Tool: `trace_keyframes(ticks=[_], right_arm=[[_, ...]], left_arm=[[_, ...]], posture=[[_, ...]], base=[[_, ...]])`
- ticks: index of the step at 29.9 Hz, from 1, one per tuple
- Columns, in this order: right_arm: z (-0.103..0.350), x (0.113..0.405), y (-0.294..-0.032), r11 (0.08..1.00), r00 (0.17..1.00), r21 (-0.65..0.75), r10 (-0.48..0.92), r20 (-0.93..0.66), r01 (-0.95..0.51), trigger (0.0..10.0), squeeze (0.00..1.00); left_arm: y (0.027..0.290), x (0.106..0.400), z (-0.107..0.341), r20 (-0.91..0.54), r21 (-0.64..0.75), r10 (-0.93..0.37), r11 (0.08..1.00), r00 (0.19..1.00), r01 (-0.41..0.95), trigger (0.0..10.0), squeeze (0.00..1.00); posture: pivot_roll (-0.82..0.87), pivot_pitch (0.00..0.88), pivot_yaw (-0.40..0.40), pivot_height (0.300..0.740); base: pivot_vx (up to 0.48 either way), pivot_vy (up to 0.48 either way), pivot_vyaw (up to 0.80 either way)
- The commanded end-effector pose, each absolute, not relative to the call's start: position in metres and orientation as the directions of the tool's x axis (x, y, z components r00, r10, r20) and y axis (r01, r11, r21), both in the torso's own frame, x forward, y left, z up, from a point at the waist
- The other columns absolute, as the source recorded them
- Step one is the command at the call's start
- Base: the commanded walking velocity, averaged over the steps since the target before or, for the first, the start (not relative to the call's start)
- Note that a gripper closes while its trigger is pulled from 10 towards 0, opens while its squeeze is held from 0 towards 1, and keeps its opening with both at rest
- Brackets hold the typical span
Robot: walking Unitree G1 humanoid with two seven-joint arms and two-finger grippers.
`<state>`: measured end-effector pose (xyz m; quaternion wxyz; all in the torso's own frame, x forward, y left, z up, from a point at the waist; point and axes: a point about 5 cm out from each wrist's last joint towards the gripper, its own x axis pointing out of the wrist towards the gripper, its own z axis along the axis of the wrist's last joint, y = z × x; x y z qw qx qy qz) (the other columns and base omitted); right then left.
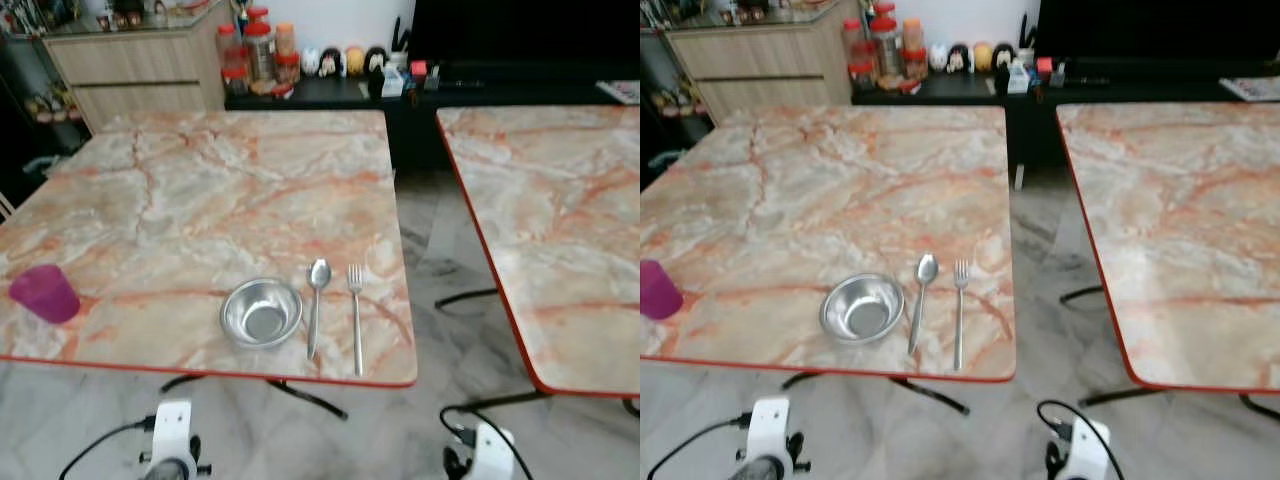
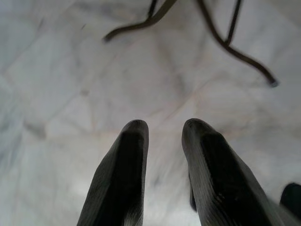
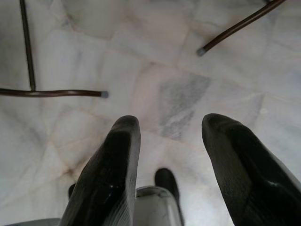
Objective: Setting the table
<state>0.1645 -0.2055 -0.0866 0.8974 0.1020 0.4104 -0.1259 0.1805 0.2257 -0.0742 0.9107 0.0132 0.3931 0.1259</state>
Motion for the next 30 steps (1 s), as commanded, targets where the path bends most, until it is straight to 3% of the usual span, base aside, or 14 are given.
trace_keyframes(ticks=[1,2,9,12,13,15,19,22,23,25,30], right_arm=[[-0.088,0.164,-0.2,0.951,0.626,0.086,-0.126,-0.769,0.296,10.0,0.0],[-0.088,0.164,-0.199,0.952,0.626,0.085,-0.124,-0.77,0.294,10.0,0.0],[-0.089,0.163,-0.199,0.954,0.622,0.082,-0.123,-0.773,0.29,10.0,0.0],[-0.089,0.162,-0.2,0.957,0.617,0.078,-0.117,-0.778,0.28,10.0,0.0],[-0.089,0.162,-0.2,0.957,0.617,0.078,-0.117,-0.778,0.28,10.0,0.0],[-0.089,0.164,-0.198,0.96,0.62,0.08,-0.109,-0.777,0.27,10.0,0.0],[-0.088,0.165,-0.197,0.962,0.622,0.08,-0.103,-0.777,0.26,10.0,0.0],[-0.087,0.168,-0.198,0.965,0.626,0.079,-0.099,-0.774,0.25,10.0,0.0],[-0.087,0.169,-0.198,0.964,0.628,0.078,-0.102,-0.772,0.252,10.0,0.0],[-0.086,0.169,-0.199,0.964,0.628,0.077,-0.103,-0.772,0.253,10.0,0.0],[-0.086,0.169,-0.199,0.963,0.627,0.077,-0.106,-0.771,0.257,10.0,0.0]], left_arm=[[0.247,0.176,-0.069,-0.672,0.168,0.342,0.934,0.657,-0.314,10.0,0.0],[0.261,0.172,-0.064,-0.626,0.227,0.437,0.894,0.646,-0.386,10.0,0.0],[0.292,0.166,-0.049,-0.489,0.323,0.63,0.774,0.604,-0.545,10.0,0.0],[0.323,0.16,-0.021,-0.253,0.434,0.823,0.566,0.509,-0.701,10.0,0.0],[0.323,0.16,-0.021,-0.253,0.434,0.823,0.566,0.509,-0.701,10.0,0.0],[0.337,0.164,0.004,-0.086,0.442,0.881,0.452,0.465,-0.775,10.0,0.0],[0.341,0.174,0.023,0.018,0.434,0.884,0.413,0.466,-0.8,10.0,0.0],[0.341,0.211,0.081,0.259,0.359,0.835,0.384,0.486,-0.851,10.0,0.0],[0.333,0.228,0.107,0.358,0.349,0.772,0.41,0.524,-0.843,10.0,0.0],[0.328,0.235,0.119,0.412,0.359,0.735,0.413,0.539,-0.837,10.0,0.0],[0.305,0.253,0.167,0.608,0.388,0.595,0.355,0.525,-0.851,10.0,0.0]], posture=[[0.0,0.0,0.005,0.728],[0.0,0.0,0.005,0.728],[0.03,0.0,-0.003,0.728],[0.05,0.0,-0.016,0.728],[0.05,0.0,-0.016,0.728],[0.05,0.0,-0.023,0.728],[0.06,0.0,-0.027,0.728],[0.06,0.0,-0.03,0.728],[0.05,0.0,-0.029,0.728],[0.05,0.0,-0.029,0.728],[0.05,0.0,-0.023,0.728]], base=[[0.0,0.0,0.0],[0.0,0.0,0.0],[0.0,0.0,0.0],[0.0,0.0,0.0],[0.0,0.0,0.0],[0.0,0.0,0.0],[0.0,0.0,0.0],[0.0,0.0,0.0],[0.0,0.0,0.0],[0.0,0.0,0.0],[0.0,0.0,0.0]])
